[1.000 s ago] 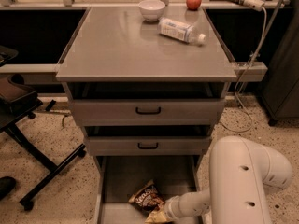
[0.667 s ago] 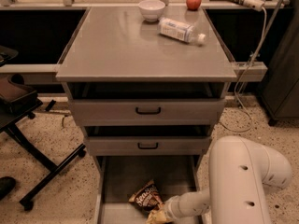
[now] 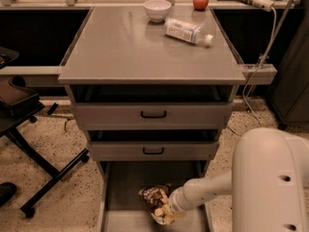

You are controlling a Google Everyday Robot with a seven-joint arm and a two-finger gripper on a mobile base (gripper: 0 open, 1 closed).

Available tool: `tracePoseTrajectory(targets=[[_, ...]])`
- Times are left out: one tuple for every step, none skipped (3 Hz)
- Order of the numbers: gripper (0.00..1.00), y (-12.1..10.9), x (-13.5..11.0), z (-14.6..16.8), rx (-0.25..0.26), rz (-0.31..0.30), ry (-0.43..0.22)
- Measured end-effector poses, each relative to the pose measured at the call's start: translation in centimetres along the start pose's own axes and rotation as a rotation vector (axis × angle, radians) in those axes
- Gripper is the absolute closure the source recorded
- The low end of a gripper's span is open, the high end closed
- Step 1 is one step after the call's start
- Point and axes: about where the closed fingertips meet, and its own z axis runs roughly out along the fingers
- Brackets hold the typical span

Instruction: Pick brown chip bag from bottom drawer and place on counter

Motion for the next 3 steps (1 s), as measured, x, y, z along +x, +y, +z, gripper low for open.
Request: tracePoseTrajectory(targets=[[1.00, 2.2, -6.0, -6.0, -0.029, -0.086, 0.032], [1.00, 2.1, -7.0, -9.1, -0.018, -0.120, 0.070], [1.00, 2.1, -6.9, -9.2, -0.020, -0.117, 0.070]])
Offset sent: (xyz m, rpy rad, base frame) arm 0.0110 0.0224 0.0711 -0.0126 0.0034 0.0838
